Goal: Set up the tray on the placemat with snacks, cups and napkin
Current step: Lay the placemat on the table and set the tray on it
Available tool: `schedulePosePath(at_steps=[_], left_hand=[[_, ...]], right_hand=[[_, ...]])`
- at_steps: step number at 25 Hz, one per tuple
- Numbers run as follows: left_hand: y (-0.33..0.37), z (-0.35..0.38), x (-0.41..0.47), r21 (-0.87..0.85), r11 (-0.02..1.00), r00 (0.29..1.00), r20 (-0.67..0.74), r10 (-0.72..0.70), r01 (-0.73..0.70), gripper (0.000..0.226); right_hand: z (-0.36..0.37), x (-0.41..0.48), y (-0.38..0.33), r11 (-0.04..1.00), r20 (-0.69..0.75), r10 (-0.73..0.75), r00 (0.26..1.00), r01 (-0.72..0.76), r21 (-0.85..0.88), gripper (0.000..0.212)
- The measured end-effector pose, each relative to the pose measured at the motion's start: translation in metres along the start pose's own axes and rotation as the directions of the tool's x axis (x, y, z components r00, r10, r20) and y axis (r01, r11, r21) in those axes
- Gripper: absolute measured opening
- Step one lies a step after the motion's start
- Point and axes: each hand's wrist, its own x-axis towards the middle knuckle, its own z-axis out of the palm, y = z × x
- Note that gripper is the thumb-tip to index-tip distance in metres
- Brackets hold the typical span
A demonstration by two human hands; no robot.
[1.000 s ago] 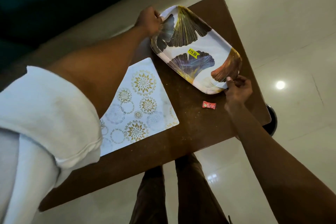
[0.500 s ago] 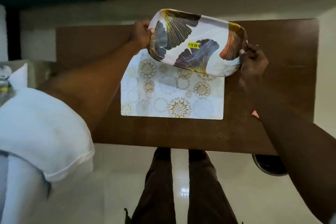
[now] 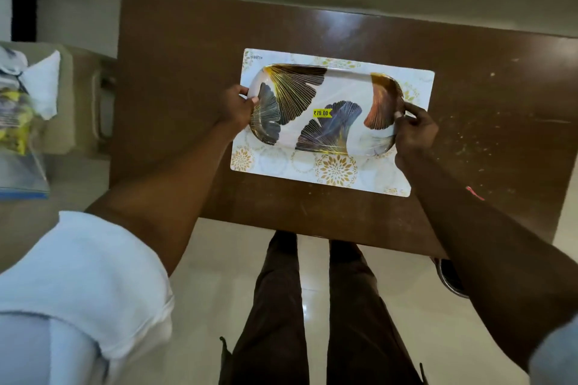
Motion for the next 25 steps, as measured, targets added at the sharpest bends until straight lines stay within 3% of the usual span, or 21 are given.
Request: schedulePosePath(at_steps=[9, 25], left_hand=[[-0.001, 0.016, -0.015, -0.027, 1.000, 1.000, 0.027, -0.001, 0.001, 0.031], [0.000, 0.016, -0.015, -0.037, 0.999, 0.999, -0.005, 0.035, -0.035, 0.036]], right_hand=[[-0.013, -0.005, 0.021, 0.993, -0.129, 0.071, 0.989, -0.083, -0.087, 0.028], [-0.016, -0.007, 0.022, 0.993, -0.096, 0.050, 0.994, -0.059, -0.100, 0.028]])
